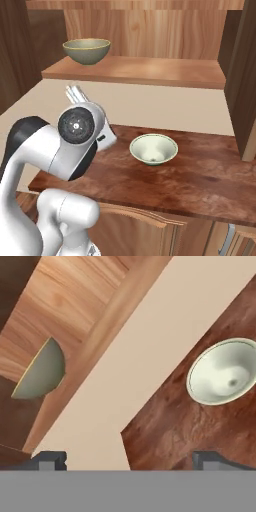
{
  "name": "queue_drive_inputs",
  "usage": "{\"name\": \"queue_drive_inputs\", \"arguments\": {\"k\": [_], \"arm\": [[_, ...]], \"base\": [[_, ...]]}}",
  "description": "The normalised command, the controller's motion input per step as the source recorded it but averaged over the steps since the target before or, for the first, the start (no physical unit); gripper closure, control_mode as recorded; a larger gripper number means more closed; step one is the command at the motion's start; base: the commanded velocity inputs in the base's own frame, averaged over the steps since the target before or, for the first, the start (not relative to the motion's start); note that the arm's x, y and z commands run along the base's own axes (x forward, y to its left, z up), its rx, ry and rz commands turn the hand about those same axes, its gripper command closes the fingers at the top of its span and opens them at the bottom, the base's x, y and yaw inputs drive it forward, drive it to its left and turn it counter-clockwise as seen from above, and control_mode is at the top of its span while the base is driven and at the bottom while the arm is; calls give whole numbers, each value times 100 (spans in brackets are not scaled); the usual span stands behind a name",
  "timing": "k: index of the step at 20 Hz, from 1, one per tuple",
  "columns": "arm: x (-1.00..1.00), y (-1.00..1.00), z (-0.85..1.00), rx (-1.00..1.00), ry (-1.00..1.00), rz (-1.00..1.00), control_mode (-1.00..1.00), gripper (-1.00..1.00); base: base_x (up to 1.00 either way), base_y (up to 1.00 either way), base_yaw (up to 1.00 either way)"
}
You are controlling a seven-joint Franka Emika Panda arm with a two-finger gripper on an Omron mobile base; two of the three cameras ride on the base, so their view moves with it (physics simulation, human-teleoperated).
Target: Open the cabinet. Pick the bowls from the counter and place them in the cabinet. Then close the cabinet.
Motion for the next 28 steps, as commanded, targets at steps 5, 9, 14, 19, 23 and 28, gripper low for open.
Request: {"name": "queue_drive_inputs", "arguments": {"k": [5,9,14,19,23,28], "arm": [[3,-17,-28,12,34,0,-100,-100],[14,-16,-19,13,35,-1,-100,-100],[14,-14,-36,10,16,0,-100,-100],[24,-7,-52,4,5,-1,-100,-100],[38,-12,-40,4,8,-2,-100,-100],[55,-17,-37,2,9,-3,-100,-100]], "base": [[0,0,0],[0,0,0],[0,0,0],[0,0,0],[0,0,0],[0,0,0]]}}
